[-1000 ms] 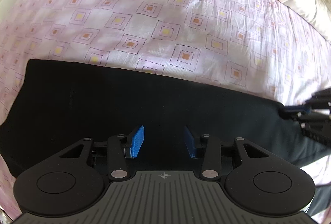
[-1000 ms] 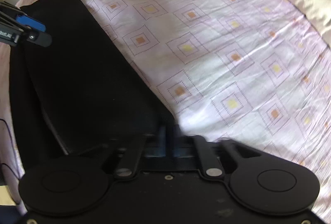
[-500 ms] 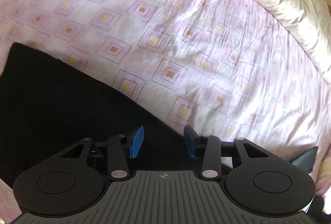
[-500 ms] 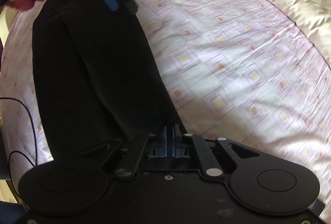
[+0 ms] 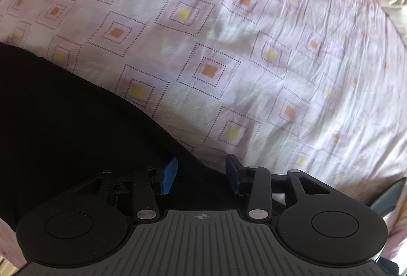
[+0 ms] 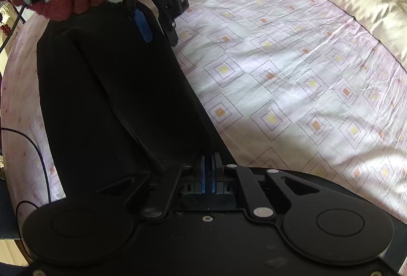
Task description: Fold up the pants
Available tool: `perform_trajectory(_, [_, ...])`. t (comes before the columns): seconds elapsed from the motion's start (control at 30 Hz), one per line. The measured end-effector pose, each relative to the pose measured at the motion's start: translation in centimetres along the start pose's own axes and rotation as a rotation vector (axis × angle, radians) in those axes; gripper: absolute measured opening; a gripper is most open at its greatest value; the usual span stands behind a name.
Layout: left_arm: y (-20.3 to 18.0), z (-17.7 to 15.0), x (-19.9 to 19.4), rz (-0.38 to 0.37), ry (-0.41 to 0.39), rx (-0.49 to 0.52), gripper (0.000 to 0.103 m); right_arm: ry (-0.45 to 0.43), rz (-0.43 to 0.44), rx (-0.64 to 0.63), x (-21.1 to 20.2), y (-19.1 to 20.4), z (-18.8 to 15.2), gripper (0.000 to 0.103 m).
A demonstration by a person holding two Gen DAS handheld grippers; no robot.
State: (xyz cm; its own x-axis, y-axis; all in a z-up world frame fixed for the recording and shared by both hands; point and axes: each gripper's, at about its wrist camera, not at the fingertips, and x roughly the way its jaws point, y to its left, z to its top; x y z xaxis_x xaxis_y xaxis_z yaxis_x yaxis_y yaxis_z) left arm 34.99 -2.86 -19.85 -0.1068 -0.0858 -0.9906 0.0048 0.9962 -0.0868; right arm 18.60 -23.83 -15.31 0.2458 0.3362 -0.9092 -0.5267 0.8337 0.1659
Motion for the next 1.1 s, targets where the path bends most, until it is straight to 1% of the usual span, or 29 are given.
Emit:
perform_trajectory(0.03, [-0.1,-0.1,-0.1,0.032,-0.021,-0.003,0.015,-0.004,-0.004,0.002,0.0,0.0,0.0,0.006])
perform_trajectory(0.07, [-0.2,-0.2,-0.4,0.035,-0.036,-0.003,0.01,-0.009,-0.009,0.005,-0.1,0.1,0.0,0.006])
perform_trajectory(0.1, [-0.2,-0.5,-0.8,0.016,-0.057,0.0,0.006,-0.015,-0.015,0.011,-0.4,0.1,0.0,0.006])
perform_trajectory(0.17, [-0.1,-1.7,-2.6,-0.019,-0.13,0.012,0.003,-0.032,-0.03,0.026,-1.2,0.2,-0.1,0.006])
perform_trajectory(0.2, [-0.1,-2.6,-3.7,-0.026,-0.164,0.028,0.003,-0.042,-0.036,0.038,-1.7,0.3,-0.2,0.006])
perform_trajectory(0.33, [-0.2,-8.0,-8.2,-0.036,-0.311,0.132,0.003,-0.091,-0.072,0.094,-4.2,1.3,-1.1,0.006])
perform_trajectory(0.4, [0.3,-10.8,-9.8,-0.046,-0.357,0.169,0.003,-0.112,-0.088,0.121,-5.3,2.2,-1.7,0.007])
perform_trajectory(0.47, [1.4,-13.3,-10.8,-0.068,-0.386,0.177,0.003,-0.126,-0.102,0.14,-6.1,3.5,-2.7,0.007])
perform_trajectory(0.57, [2.7,-16.7,-10.7,-0.077,-0.38,0.186,0.003,-0.118,-0.1,0.182,-6.5,5.4,-4.4,0.008])
perform_trajectory(0.7, [4.2,-19.7,-8.7,-0.039,-0.322,0.176,0.003,-0.087,-0.096,0.227,-5.7,8.0,-6.6,0.008])
perform_trajectory(0.77, [5.0,-21.1,-7.8,-0.021,-0.309,0.175,0.004,-0.073,-0.098,0.244,-5.3,9.2,-7.8,0.008])
perform_trajectory(0.93, [5.6,-21.9,-4.5,0.021,-0.276,0.183,0.004,-0.052,-0.096,0.311,-4.2,10.2,-9.6,0.01])
perform_trajectory(1.03, [5.8,-21.4,-3.1,0.04,-0.254,0.158,0.004,-0.064,-0.103,0.384,-5.0,9.8,-10.3,0.011])
perform_trajectory(1.07, [5.9,-21.2,-2.8,0.038,-0.25,0.145,0.004,-0.082,-0.105,0.422,-5.8,9.5,-10.7,0.014])
perform_trajectory(1.1, [6.0,-20.9,-2.6,0.034,-0.248,0.134,0.004,-0.102,-0.112,0.47,-6.5,8.9,-11.0,0.023])
